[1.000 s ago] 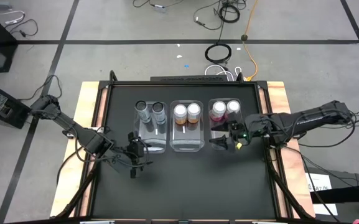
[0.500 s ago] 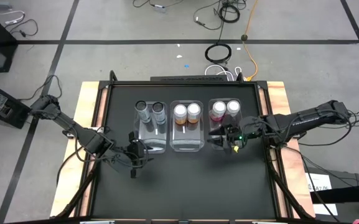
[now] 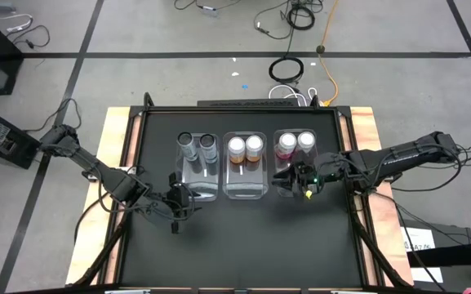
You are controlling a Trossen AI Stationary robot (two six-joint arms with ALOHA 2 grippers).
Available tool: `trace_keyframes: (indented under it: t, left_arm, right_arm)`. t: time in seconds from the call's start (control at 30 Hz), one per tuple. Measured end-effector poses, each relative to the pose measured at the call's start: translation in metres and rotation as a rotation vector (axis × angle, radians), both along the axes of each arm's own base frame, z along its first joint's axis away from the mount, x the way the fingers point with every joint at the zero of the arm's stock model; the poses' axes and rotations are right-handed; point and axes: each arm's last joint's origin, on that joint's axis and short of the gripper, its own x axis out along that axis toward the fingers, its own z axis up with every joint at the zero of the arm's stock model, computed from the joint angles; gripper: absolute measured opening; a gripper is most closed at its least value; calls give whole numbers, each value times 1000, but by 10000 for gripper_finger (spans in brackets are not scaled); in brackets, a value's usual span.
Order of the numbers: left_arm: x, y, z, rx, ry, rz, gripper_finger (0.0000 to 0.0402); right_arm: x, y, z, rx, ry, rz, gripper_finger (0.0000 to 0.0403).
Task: Sort soda cans
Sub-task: Return to Home Position
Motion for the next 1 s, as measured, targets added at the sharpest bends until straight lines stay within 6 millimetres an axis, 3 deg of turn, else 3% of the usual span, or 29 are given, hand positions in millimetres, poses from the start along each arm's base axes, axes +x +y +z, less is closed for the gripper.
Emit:
trace_keyframes:
  t: [0.37, 0.6, 0.73, 1.0]
  left_arm:
    - [8, 16, -2, 69, 47, -45, 193]
    - [9, 23, -43, -6, -44, -104, 193]
    - [2, 36, -55, -60, -139, -91, 193]
    - [-34, 77, -43, -56, -294, -61, 193]
  right_arm:
    - [-7, 0, -13, -250, 144, 152, 130]
    - [-9, 0, -16, -323, 176, 211, 130]
    - [-11, -1, -22, -341, 198, 222, 130]
    - [-27, -7, -45, -344, 35, 184, 130]
